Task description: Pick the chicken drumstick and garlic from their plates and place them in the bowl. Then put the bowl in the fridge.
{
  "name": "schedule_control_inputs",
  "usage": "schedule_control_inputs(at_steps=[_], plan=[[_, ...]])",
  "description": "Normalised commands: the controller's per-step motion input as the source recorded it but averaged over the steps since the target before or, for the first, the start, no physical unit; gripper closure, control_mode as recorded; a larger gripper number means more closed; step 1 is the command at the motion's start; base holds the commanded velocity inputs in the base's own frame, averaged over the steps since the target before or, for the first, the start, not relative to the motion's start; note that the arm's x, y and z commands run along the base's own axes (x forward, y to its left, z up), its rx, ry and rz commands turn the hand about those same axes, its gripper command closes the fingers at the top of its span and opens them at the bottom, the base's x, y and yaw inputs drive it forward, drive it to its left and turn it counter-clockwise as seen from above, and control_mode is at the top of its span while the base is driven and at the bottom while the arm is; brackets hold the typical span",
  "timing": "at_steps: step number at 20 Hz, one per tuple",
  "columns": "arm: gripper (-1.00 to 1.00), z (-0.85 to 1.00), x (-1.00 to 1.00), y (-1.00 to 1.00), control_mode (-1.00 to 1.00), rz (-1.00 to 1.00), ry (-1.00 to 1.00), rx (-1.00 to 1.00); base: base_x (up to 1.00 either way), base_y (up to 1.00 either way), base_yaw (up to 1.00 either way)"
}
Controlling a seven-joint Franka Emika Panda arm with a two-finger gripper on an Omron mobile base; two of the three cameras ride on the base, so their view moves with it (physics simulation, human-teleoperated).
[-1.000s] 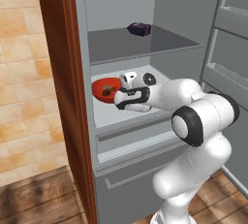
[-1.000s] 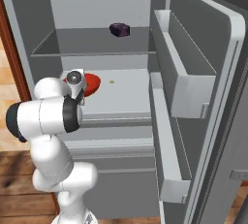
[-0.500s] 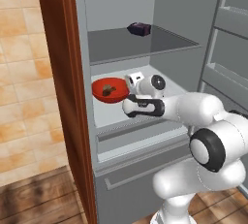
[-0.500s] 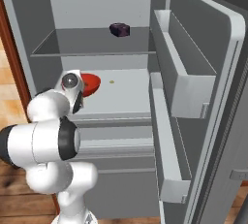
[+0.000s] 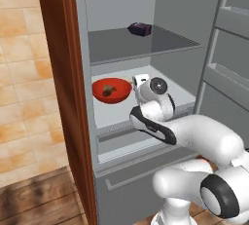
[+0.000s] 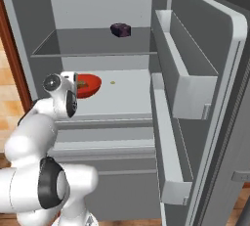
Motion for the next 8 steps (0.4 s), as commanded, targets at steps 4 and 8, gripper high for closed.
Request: schedule_control_inputs(at_steps=[4,8], plan=[[-1.00,0.41,-0.50,0.00,-1.00,-0.32,0.16,0.11,0.00,0.00,0.00],[-1.00,0.45,-0.45,0.00,-1.00,-0.34,0.20,0.18,0.00,0.00,0.00]])
